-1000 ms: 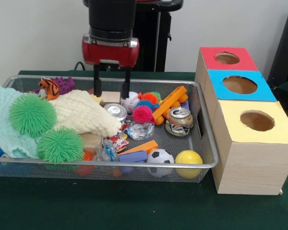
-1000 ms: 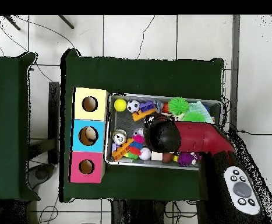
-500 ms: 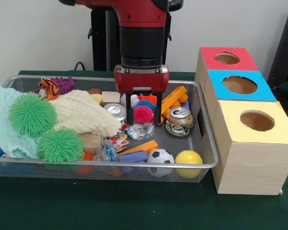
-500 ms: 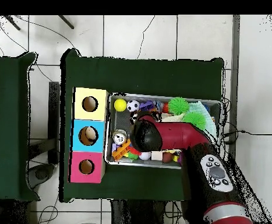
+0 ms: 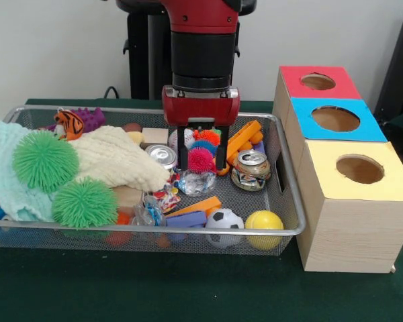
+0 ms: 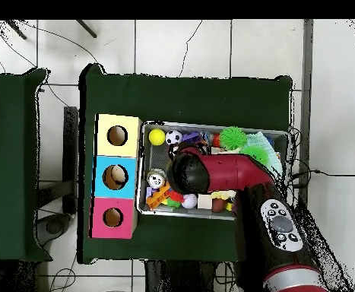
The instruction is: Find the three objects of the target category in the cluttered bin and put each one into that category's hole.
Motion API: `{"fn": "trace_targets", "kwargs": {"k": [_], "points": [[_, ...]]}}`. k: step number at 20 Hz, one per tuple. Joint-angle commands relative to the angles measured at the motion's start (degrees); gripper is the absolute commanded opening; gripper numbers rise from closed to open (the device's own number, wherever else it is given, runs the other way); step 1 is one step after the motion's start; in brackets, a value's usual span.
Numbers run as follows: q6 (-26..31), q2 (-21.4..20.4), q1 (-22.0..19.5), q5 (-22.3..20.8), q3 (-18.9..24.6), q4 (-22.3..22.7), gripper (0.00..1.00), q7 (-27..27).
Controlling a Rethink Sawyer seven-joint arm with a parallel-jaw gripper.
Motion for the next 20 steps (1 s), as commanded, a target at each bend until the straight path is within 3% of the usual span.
{"fn": "trace_targets", "kwargs": {"k": [1, 7, 13, 20], "points": [[8.9, -1.9, -0.3, -2.5, 0.7, -5.6, 1.00, -4.1], [13.1, -3.5, -0.5, -2.8, 1.4, -7.5, 1.00, -5.8], [11.4, -0.2, -0.9, -5.0, 2.7, -11.4, 1.00, -6.9], [10.8, 5.7, -1.7, -9.9, 3.9, -17.8, 1.00, -11.7]]}}
